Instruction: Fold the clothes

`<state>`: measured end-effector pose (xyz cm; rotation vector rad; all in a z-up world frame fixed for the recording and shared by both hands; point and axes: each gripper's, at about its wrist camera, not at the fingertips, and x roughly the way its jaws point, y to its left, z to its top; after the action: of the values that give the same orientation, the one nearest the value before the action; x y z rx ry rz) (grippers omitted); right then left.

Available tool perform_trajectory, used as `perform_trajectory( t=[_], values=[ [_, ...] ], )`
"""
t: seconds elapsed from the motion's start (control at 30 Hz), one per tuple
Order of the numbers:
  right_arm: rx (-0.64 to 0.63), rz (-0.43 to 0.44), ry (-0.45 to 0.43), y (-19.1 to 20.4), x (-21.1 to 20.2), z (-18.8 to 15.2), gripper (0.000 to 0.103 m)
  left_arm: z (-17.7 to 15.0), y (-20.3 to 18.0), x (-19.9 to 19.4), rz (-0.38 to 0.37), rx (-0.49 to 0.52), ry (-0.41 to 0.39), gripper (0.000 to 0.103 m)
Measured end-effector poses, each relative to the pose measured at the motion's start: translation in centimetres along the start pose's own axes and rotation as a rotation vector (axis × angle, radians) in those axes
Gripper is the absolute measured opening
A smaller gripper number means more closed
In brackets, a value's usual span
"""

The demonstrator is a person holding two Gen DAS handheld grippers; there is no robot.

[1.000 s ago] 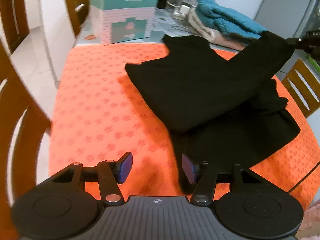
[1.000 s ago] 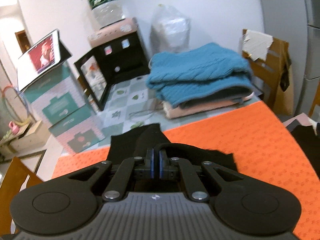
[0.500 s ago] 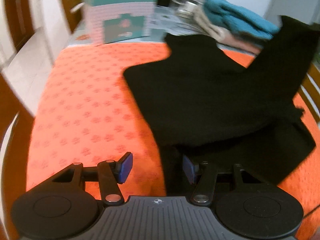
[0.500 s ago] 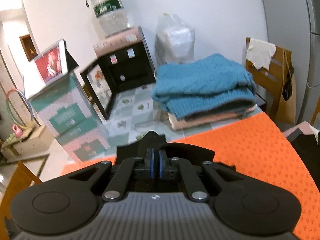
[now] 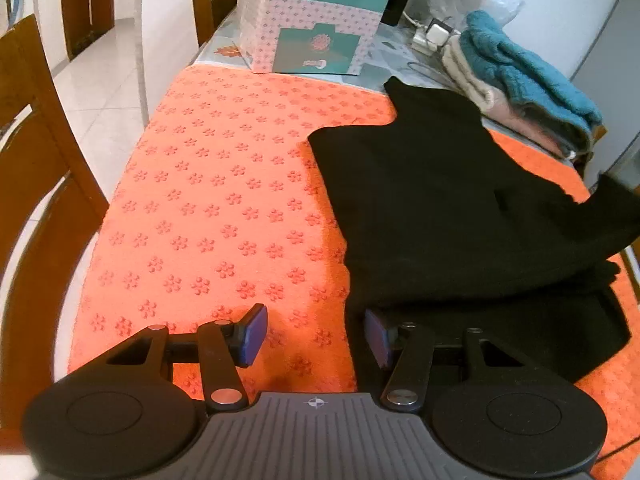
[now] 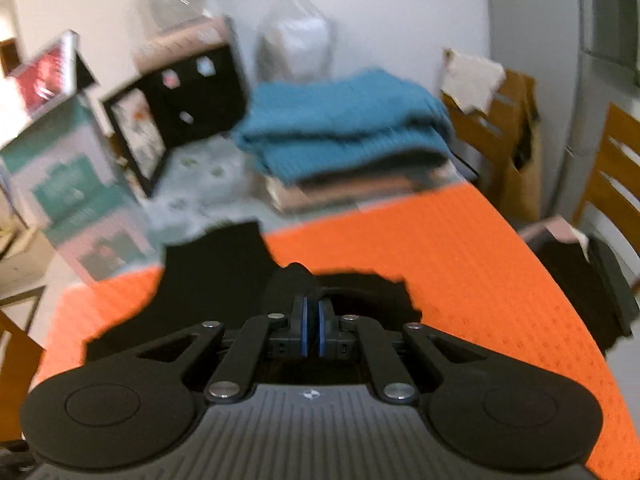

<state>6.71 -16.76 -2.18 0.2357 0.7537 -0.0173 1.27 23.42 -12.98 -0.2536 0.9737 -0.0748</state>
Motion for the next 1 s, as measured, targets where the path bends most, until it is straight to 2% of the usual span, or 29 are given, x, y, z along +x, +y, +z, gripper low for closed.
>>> perform_trajectory(
  t=[0.23, 0.53, 0.57, 0.6, 0.63, 0.67, 0.73, 0.8, 0.83, 0.87, 0.9, 1.0],
  values=[
    [0.016, -0.025, 0.037, -1.4, 0.5, -1.1, 0.006, 0.6, 0.0, -2.9, -0.126, 0.031, -0.079, 0.056],
    [-0.023, -0.067, 0.098, -1.4, 1.2, -2.4, 0.007, 5.1, -2.6, 0.0, -0.131, 0.059, -0.135, 0.055],
    [-0.025, -0.07, 0.102, -1.5, 1.2, -2.6, 0.007, 5.4, -3.1, 0.4, -0.14, 0.076, -0.137, 0.053],
    [-0.028, -0.073, 0.111, -1.6, 1.1, -2.8, 0.007, 5.7, -3.7, 1.0, -0.15, 0.099, -0.137, 0.043],
    [-0.032, -0.076, 0.124, -1.8, 1.2, -3.0, 0.008, 5.9, -4.2, 1.5, -0.154, 0.123, -0.134, 0.039],
    [-0.036, -0.075, 0.151, -2.0, 1.4, -3.4, 0.014, 5.9, -4.8, 2.0, -0.15, 0.149, -0.129, 0.038],
    [-0.04, -0.07, 0.206, -2.7, 1.7, -4.1, 0.016, 6.0, -5.7, 3.1, -0.141, 0.194, -0.114, 0.033],
    [-0.005, -0.052, 0.226, -3.8, 1.4, -4.6, 0.017, 6.0, -6.2, 4.2, -0.121, 0.221, -0.088, 0.033],
    [0.026, -0.036, 0.229, -4.5, 1.1, -4.8, 0.021, 5.9, -6.4, 4.7, -0.107, 0.229, -0.077, 0.033],
    [0.064, -0.017, 0.225, -5.3, 0.8, -4.9, 0.03, 5.8, -6.4, 5.1, -0.096, 0.23, -0.066, 0.033],
    [0.102, 0.002, 0.222, -6.1, 0.5, -5.0, 0.033, 5.6, -6.2, 5.4, -0.086, 0.223, -0.054, 0.033],
    [0.194, 0.024, 0.188, -8.1, -0.3, -4.8, 0.035, 5.3, -5.8, 6.2, -0.063, 0.205, -0.025, 0.032]
  ],
)
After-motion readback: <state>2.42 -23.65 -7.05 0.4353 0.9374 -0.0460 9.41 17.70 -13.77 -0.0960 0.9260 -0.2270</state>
